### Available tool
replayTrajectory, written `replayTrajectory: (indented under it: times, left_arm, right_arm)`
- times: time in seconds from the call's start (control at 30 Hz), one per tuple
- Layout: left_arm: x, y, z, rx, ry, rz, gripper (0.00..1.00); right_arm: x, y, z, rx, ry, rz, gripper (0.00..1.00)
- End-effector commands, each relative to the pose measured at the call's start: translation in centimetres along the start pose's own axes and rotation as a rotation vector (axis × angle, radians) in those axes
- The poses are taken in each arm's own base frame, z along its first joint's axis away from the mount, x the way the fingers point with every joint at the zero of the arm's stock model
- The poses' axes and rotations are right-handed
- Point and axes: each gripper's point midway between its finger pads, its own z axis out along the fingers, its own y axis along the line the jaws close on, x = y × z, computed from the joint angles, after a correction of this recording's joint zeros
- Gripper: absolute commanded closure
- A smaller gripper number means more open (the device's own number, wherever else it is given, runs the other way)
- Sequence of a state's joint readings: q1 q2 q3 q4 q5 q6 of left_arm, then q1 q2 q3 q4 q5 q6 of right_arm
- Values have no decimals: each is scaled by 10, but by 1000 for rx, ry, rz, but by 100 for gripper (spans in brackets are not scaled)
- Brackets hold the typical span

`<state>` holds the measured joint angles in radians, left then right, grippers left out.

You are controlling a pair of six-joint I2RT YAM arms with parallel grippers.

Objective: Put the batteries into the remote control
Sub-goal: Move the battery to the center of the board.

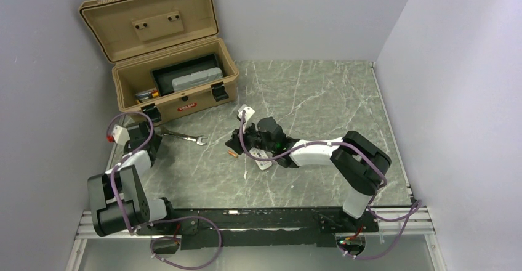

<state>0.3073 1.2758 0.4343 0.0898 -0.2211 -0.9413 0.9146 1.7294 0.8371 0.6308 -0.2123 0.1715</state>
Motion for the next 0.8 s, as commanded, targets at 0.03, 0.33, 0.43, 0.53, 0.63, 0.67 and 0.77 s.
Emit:
replayTrajectory:
  times: [0.03, 0.33, 0.43, 0.53, 0.63, 0.67, 0.77]
  left_arm:
    - [-15, -24, 2, 60, -24, -22, 53]
    - [-17, -32, 8, 60, -1, 6, 54]
    - [-15, -34, 10, 54, 20, 15, 55]
    - [-10, -34, 12, 51, 46, 24, 56]
    - [-6, -31, 13, 49, 65, 17, 57]
    - [-4, -30, 14, 48, 72, 16, 57]
    - [1, -30, 16, 44, 99, 23, 58]
  right_arm:
    - [-16, 1, -3, -19, -60, 15, 54]
    - [-19, -5, -4, -13, -64, 26, 54]
    - [-19, -7, -5, -13, -64, 33, 54]
    - [-19, -8, -6, -14, -65, 41, 54]
    - [-21, -9, -6, -17, -69, 48, 54]
    - [-21, -10, -7, -16, -68, 49, 54]
    - [-21, -12, -8, -13, -69, 52, 54]
